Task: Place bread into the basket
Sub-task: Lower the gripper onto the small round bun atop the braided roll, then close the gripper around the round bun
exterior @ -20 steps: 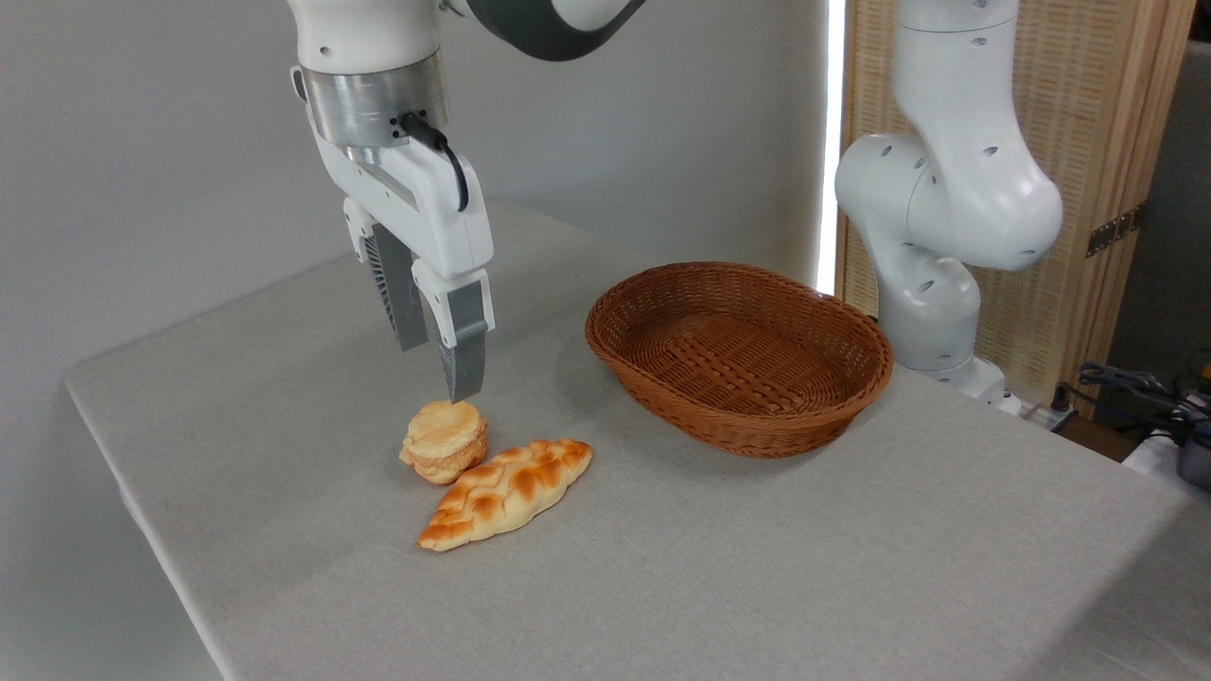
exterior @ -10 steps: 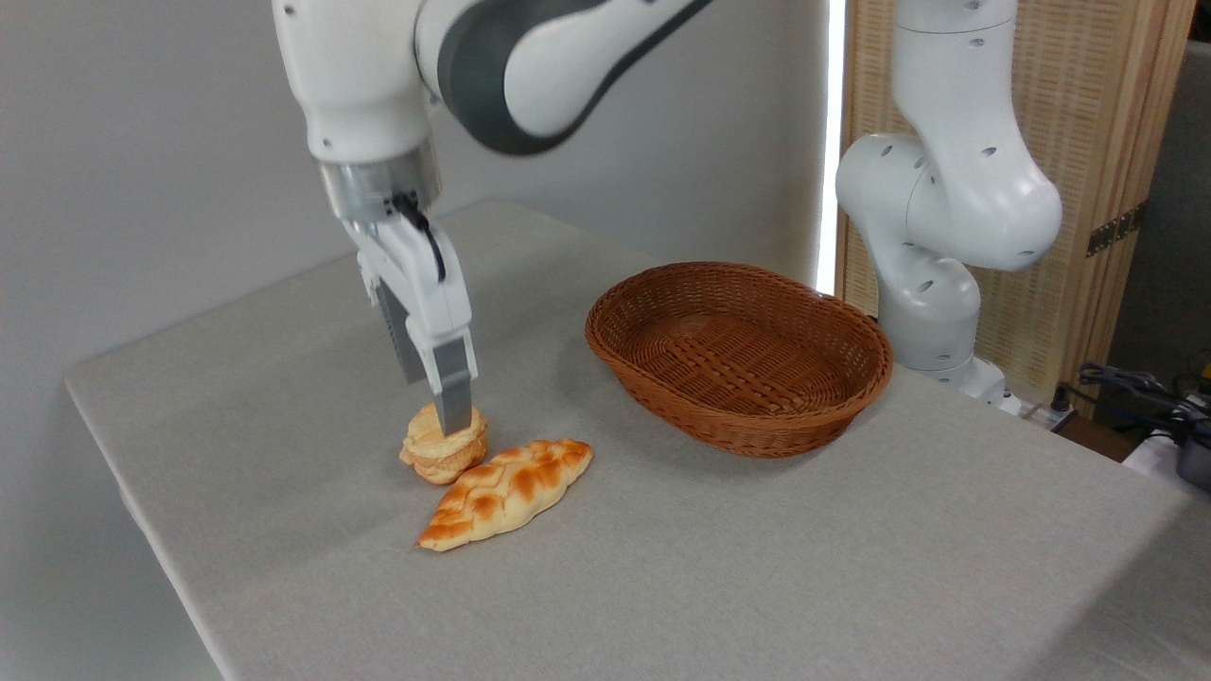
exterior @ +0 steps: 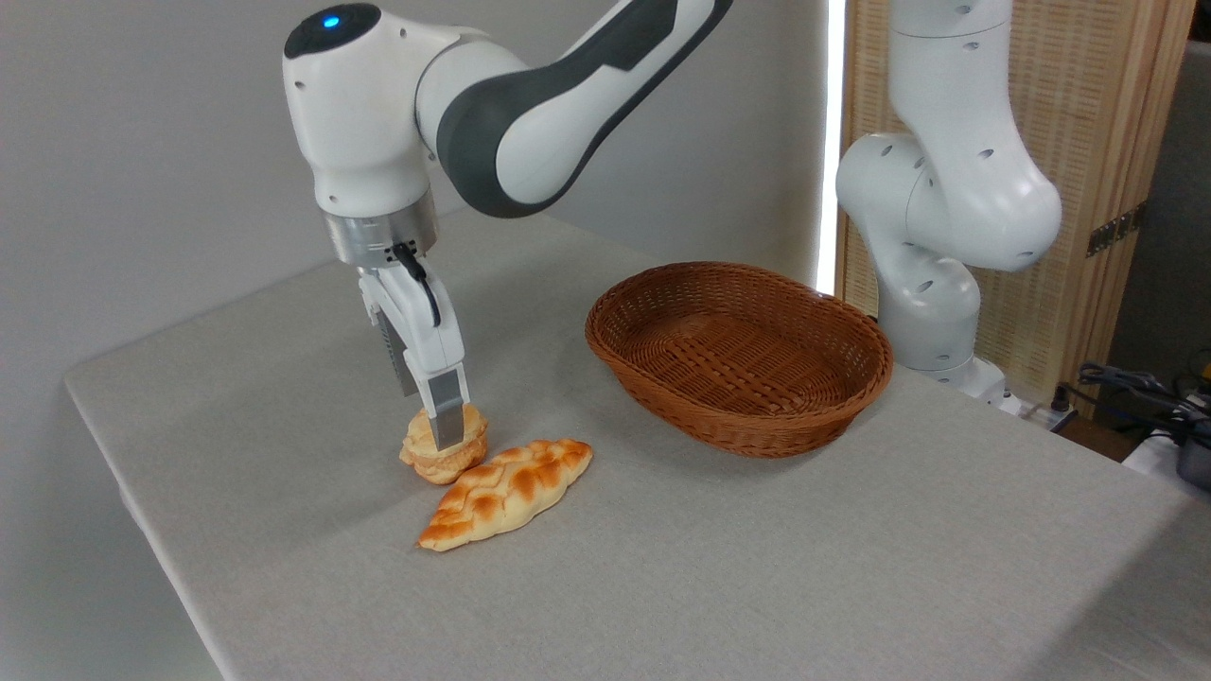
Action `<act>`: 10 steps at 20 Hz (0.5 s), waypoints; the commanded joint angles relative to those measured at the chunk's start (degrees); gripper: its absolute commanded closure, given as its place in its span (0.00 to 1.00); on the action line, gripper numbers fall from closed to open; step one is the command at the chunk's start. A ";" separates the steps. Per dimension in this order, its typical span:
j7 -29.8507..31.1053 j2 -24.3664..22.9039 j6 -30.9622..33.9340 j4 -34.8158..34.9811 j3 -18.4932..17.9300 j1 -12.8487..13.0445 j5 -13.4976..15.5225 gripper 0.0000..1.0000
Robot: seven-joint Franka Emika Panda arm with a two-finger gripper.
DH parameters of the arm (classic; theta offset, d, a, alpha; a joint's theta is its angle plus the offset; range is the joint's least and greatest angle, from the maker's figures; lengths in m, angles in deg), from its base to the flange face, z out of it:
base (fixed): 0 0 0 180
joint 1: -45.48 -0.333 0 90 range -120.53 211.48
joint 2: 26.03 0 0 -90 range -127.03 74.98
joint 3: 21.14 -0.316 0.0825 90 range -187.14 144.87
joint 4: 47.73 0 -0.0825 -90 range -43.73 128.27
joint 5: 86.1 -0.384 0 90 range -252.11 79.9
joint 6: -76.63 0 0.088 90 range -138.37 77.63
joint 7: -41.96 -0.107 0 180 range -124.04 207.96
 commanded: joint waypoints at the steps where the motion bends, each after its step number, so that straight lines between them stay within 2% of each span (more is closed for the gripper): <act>1: 0.18 0.82 -1.30 0.25 0.01 0.13 1.30 0.00; 10: 0.00 2.14 -1.38 0.24 1.42 0.22 0.60 0.00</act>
